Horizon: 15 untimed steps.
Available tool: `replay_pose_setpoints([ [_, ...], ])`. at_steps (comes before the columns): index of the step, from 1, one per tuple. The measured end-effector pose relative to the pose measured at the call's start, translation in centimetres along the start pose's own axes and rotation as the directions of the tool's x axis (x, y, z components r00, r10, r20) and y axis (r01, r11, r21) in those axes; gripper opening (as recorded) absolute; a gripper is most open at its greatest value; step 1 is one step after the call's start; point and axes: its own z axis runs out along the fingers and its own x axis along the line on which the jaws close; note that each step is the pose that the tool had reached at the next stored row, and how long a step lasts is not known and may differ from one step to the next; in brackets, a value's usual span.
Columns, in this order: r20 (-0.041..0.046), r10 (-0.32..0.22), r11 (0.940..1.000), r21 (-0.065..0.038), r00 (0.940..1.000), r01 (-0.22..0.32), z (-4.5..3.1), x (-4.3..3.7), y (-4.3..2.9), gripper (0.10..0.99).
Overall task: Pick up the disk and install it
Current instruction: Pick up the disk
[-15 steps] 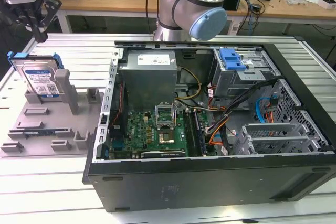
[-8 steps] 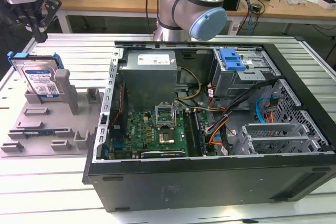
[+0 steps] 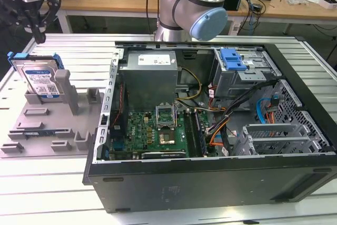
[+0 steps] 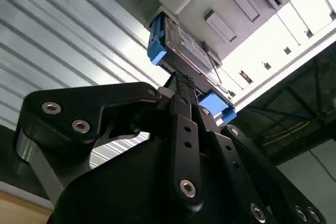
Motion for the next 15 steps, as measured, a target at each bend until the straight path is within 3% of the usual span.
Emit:
replay_pose_setpoints([
  [3,-0.0047,-0.109,0.994,0.005,0.994,0.109,0.08,0.0,-0.01,0.106],
  [6,-0.0052,-0.21,0.9777,0.01,0.9778,0.21,0.27,-0.01,-0.01,0.106],
  [8,-0.0046,-0.244,0.9698,0.013,0.9699,0.244,0.35,-0.02,-0.01,0.114],
  [9,-0.0042,-0.279,0.9602,0.015,0.9603,0.279,0.44,-0.02,-0.02,0.235],
  [10,-0.0045,-0.322,0.9466,0.018,0.9468,0.322,0.57,-0.03,-0.02,0.298],
  [11,-0.0048,-0.345,0.9383,0.019,0.9385,0.345,0.64,-0.03,-0.03,0.416],
  [12,-0.0051,-0.368,0.9296,0.021,0.9299,0.368,0.71,-0.03,-0.03,0.478],
  [13,-0.0056,-0.393,0.9193,0.022,0.9195,0.393,0.8,-0.04,-0.03,0.478],
  [14,-0.0056,-0.413,0.9106,0.024,0.9109,0.413,0.88,-0.04,-0.04,0.541],
  [15,-0.0055,-0.424,0.9053,0.025,0.9056,0.424,0.9,-0.04,-0.04,0.541],
])
